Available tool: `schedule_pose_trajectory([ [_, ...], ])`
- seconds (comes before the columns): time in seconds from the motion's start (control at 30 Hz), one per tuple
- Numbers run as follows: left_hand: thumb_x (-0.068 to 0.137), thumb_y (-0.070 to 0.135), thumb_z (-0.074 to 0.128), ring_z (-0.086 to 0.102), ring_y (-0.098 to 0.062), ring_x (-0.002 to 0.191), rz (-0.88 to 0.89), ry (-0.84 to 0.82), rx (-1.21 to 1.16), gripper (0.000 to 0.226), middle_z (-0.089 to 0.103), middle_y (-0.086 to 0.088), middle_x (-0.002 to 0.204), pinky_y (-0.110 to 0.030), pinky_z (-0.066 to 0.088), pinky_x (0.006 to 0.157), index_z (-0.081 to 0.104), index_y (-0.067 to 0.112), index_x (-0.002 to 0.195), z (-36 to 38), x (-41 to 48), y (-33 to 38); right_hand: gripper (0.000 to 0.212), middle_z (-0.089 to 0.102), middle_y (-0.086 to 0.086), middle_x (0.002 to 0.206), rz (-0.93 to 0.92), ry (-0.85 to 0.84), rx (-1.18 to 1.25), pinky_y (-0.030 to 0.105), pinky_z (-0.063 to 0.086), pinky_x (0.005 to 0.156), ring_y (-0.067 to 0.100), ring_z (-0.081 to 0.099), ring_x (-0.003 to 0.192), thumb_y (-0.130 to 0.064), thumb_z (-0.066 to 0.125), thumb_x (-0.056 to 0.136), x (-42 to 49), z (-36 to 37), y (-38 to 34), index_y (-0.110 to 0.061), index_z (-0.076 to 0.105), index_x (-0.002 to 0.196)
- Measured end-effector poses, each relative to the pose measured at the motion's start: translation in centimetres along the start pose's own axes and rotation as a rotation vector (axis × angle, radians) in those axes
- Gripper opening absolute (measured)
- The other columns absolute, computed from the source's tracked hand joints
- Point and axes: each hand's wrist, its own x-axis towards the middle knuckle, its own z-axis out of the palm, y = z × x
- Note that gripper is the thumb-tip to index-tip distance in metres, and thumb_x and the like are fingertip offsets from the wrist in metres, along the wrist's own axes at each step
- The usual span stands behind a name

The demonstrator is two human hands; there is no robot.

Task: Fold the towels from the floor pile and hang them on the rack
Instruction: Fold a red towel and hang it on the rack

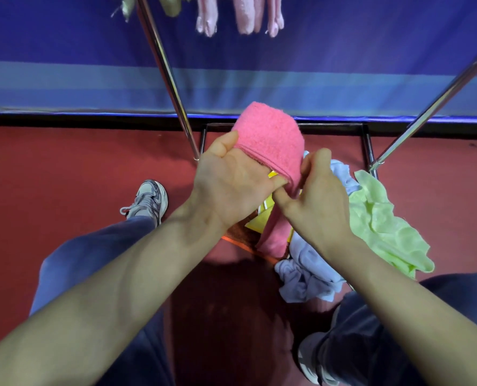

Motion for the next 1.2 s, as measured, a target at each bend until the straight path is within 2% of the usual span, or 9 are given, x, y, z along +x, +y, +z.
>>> schedule_pose_trajectory([
  [0.27,0.101,0.039,0.03,0.052,-0.035,0.128,0.091,-0.158,-0.139,0.055,0.061,-0.02,0.135,-0.055,0.029,0.111,0.054,0.006,0.137,6.1,-4.8,-1.9,0.036,0.061,-0.006,0.084,0.115,0.266,0.259,0.03,0.032,0.063,0.017,0.055,0.073,-0.012,0.066,0.076,-0.4,-4.4,-3.6,-0.018,0.042,0.102],
  [0.5,0.102,0.036,0.031,0.051,-0.033,0.133,0.265,-0.126,-0.125,0.05,0.057,-0.016,0.142,-0.056,0.036,0.102,0.052,0.012,0.141,10.7,-10.7,-0.3,0.019,0.06,0.004,0.083,-0.16,0.323,0.012,0.035,0.039,0.065,0.027,0.056,0.076,-0.026,0.064,0.076,0.9,-14.0,-9.4,-0.021,0.056,0.092],
  [0.6,0.096,0.024,0.038,0.054,-0.035,0.13,0.247,-0.08,-0.107,0.035,0.058,-0.016,0.138,-0.06,0.041,0.1,0.055,0.012,0.124,11.0,-13.2,-1.0,0.019,0.06,0.007,0.087,-0.282,0.297,-0.14,0.035,0.037,0.066,0.032,0.057,0.082,-0.02,0.064,0.075,0.8,-17.4,-13.0,-0.019,0.06,0.093],
  [0.73,0.09,0.011,0.038,0.06,-0.034,0.122,0.122,0.056,0.205,0.035,0.061,-0.016,0.128,-0.052,0.049,0.09,0.067,0.007,0.071,10.9,-16.2,-4.0,0.016,0.057,0.008,0.095,-0.396,0.26,-0.284,0.037,0.038,0.069,0.037,0.056,0.087,-0.022,0.064,0.084,-0.4,-20.2,-17.4,-0.017,0.062,0.098],
  [0.87,0.095,0.018,0.053,0.069,-0.027,0.101,0.049,0.205,0.919,0.015,0.066,-0.008,0.11,-0.041,0.054,0.084,0.066,0.011,0.099,11.4,-19.4,-5.6,0.016,0.055,0.008,0.099,-0.423,0.239,-0.371,0.04,0.044,0.072,0.036,0.055,0.091,-0.018,0.061,0.084,-2.1,-21.7,-20.2,-0.015,0.061,0.1],
  [0.93,0.094,0.026,0.062,0.069,-0.02,0.08,0.195,0.234,1.285,0.019,0.073,-0.003,0.095,-0.034,0.055,0.073,0.073,0.013,0.102,11.7,-20.5,-5.3,0.017,0.054,0.008,0.098,-0.439,0.24,-0.395,0.041,0.046,0.072,0.037,0.055,0.09,-0.017,0.059,0.082,-3.0,-22.1,-21.0,-0.014,0.061,0.099],
  [1.03,0.079,0.04,0.074,0.063,-0.018,0.06,0.77,0.304,1.618,0.024,0.064,0.008,0.058,-0.036,0.052,0.066,0.063,0.023,0.066,13.2,-22.4,-4.6,0.019,0.052,0.007,0.096,-0.466,0.24,-0.431,0.042,0.045,0.07,0.038,0.054,0.086,-0.014,0.057,0.08,-4.1,-22.7,-21.9,-0.014,0.059,0.098],
  [1.13,0.071,0.047,0.073,0.054,-0.026,0.072,1.294,0.392,1.783,0.038,0.051,0.009,0.073,-0.039,0.043,0.062,0.042,0.027,0.079,15.5,-23.8,-3.9,0.021,0.051,0.008,0.095,-0.494,0.252,-0.456,0.042,0.045,0.068,0.038,0.053,0.084,-0.014,0.057,0.079,-5.0,-23.4,-22.8,-0.012,0.057,0.1],
  [1.2,0.076,0.046,0.071,0.055,-0.028,0.082,1.382,0.36,1.813,0.041,0.05,0.009,0.091,-0.04,0.043,0.064,0.038,0.028,0.091,17.3,-23.9,-3.4,0.024,0.051,0.009,0.094,-0.517,0.265,-0.462,0.044,0.046,0.068,0.038,0.053,0.082,-0.013,0.058,0.078,-5.4,-23.8,-23.5,-0.01,0.055,0.102],
])
